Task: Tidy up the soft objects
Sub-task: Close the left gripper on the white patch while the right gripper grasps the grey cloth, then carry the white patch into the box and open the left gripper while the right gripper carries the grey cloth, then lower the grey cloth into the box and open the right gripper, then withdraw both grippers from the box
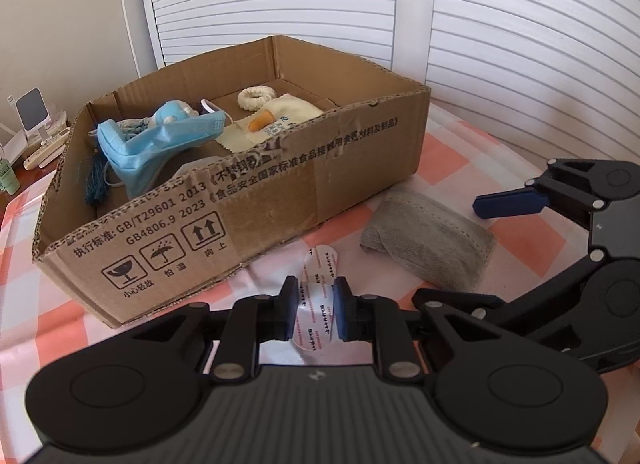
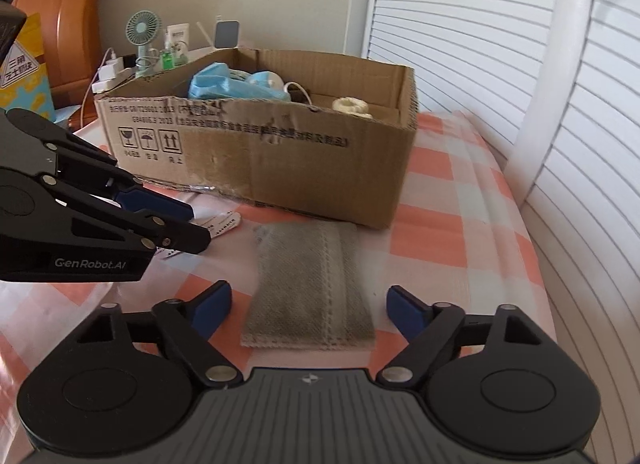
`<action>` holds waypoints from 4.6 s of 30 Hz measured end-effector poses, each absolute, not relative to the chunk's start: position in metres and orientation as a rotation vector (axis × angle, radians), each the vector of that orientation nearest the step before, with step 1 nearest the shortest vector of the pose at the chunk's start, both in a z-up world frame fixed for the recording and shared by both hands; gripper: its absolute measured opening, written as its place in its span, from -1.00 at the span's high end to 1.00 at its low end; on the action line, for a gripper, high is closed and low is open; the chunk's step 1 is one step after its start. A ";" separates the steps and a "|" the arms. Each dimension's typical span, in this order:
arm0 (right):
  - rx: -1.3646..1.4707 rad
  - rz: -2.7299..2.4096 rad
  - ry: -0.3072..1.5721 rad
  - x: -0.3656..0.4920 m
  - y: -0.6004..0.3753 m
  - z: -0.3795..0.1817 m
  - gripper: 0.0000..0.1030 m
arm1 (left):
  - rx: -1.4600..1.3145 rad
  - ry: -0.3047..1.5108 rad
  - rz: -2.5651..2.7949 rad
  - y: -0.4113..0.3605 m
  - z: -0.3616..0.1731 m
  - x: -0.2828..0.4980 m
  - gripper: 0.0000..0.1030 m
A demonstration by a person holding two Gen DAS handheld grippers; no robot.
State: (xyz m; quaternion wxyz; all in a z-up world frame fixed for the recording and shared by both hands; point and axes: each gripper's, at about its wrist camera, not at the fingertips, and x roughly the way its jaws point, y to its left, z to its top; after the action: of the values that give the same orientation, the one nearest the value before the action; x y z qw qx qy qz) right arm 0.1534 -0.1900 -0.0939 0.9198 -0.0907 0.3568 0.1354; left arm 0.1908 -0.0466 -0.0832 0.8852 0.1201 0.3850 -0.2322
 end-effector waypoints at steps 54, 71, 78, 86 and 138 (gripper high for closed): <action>-0.202 0.327 0.586 0.142 -0.195 0.009 0.41 | 0.190 0.655 -0.396 -0.019 0.012 0.256 -0.62; -0.170 0.305 0.620 0.235 -0.177 0.023 0.40 | 0.099 0.629 -0.326 0.021 0.015 0.154 -0.99; -0.166 0.299 0.666 0.295 -0.159 0.021 0.40 | 0.119 0.633 -0.237 0.024 0.007 0.141 -0.99; -0.170 0.268 0.723 0.346 -0.139 0.011 -0.38 | 0.111 0.643 -0.191 0.033 0.000 0.138 -0.99; -0.006 -0.016 0.780 0.123 -0.171 0.027 -1.00 | 0.065 0.706 -0.046 0.014 0.029 0.136 -0.99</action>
State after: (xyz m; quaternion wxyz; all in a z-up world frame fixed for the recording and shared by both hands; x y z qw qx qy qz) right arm 0.1228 -0.1706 0.0265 0.9249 -0.0028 0.3802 -0.0076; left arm 0.1362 0.0137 0.0286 0.9376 0.0318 0.3456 -0.0227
